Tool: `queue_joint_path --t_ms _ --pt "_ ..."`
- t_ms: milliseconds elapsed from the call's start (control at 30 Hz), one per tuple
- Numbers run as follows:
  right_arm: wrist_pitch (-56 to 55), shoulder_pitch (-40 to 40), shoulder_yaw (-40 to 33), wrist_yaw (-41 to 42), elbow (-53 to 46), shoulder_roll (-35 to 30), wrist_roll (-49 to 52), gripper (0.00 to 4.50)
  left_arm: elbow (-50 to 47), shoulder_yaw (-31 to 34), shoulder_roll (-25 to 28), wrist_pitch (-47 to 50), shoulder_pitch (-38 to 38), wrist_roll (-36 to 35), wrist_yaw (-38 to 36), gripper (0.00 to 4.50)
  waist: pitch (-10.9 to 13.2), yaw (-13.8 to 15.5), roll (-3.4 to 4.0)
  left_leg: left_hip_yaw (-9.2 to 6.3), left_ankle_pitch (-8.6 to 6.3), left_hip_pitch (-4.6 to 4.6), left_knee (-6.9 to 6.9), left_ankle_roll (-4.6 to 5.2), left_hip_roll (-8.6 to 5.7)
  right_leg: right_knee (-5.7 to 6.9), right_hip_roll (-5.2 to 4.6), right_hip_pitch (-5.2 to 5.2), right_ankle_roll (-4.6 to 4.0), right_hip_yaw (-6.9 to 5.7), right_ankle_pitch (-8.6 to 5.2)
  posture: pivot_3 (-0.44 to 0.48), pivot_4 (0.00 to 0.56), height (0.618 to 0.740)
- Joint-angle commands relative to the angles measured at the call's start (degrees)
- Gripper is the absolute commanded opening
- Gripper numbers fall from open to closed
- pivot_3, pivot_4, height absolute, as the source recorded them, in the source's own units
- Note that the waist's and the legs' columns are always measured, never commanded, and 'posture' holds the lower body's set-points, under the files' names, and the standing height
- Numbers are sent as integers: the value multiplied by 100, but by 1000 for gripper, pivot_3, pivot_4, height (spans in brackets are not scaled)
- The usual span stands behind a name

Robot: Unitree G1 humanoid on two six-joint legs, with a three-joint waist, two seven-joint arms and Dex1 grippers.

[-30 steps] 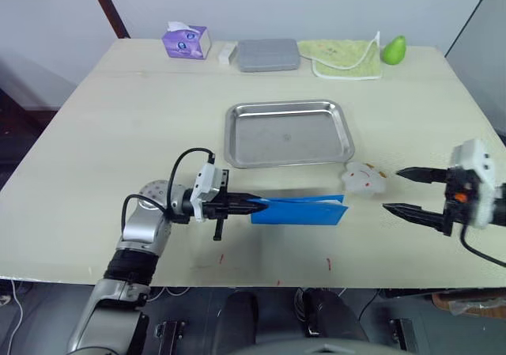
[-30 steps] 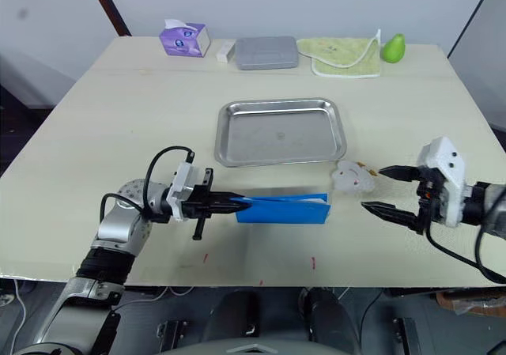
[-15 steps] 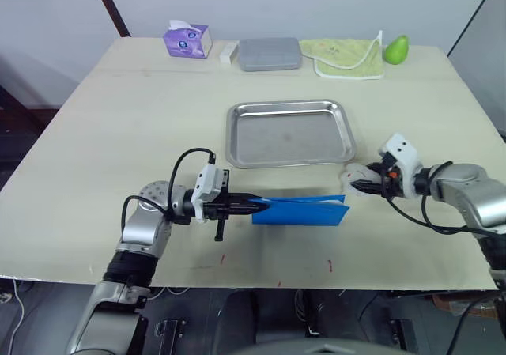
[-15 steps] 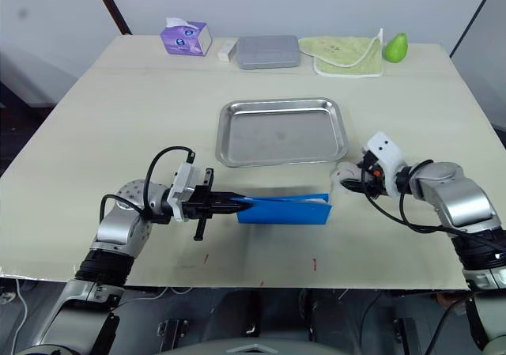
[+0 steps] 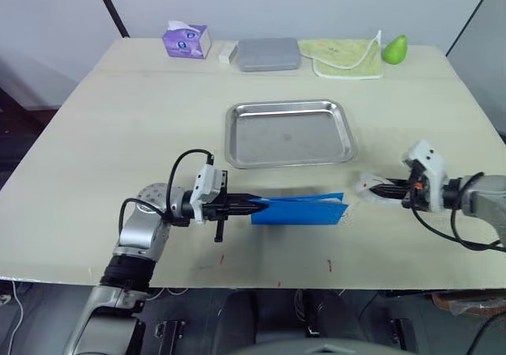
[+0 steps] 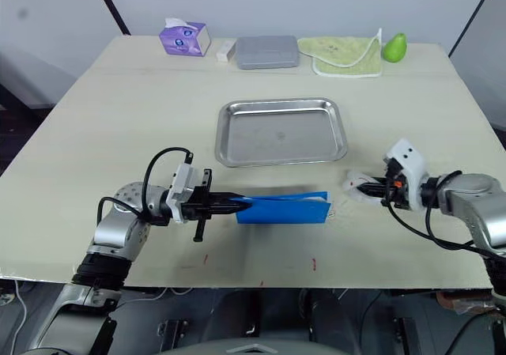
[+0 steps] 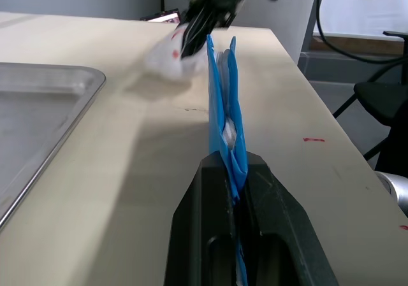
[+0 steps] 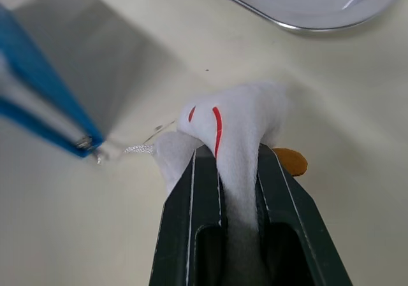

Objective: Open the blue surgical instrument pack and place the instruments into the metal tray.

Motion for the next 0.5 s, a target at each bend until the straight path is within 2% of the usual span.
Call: queue_joint_path --t_ms 33,200,300,500 --pt "177 271 -598 43 -520 -231 334 6 -28 -1 70 -2 42 36 -30 0 0 1 0 -1 0 0 0 0 0 0 0 0 0 -1 0 0 150 740" --pt "415 424 -1273 -65 -826 -289 767 6 28 13 129 -25 44 53 -84 0 0 -3 0 1 0 2 0 0 0 1 0 1 2 1 0 0 150 740" --pt "610 160 -1736 164 -1023 -212 1584 6 81 4 170 -108 41 98 -138 0 0 -8 0 0 0 2 0 0 0 0 1 0 2 1 0 0 150 740" --pt "851 -792 -1292 -257 -1195 47 2197 6 165 -60 199 -216 -29 174 -167 0 0 -36 0 -3 0 6 -2 0 2 3 4 1 1 1 0 0 150 740"
